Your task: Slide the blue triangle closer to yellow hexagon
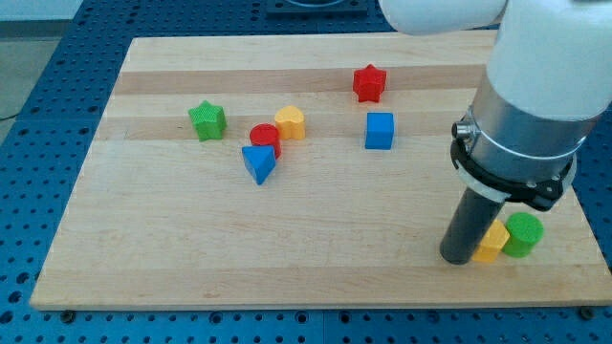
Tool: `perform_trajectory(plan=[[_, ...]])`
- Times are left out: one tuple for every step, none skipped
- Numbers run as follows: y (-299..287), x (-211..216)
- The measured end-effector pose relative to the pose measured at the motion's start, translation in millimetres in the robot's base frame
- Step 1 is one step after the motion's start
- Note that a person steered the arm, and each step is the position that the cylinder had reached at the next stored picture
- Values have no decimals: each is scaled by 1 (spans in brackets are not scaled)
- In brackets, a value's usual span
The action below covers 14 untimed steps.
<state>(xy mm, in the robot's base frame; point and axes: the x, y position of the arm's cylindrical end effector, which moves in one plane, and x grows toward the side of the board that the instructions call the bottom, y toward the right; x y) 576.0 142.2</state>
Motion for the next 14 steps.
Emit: perform_trajectory(plan=[[12,0],[19,0],[-52,0],[-163,-1],[-238,-48],[-270,-134],[-272,-148],[-216,-121],[-170,-97],[-110,-76],[-107,-72],[-107,-64],[-74,-56],[-15,-56]])
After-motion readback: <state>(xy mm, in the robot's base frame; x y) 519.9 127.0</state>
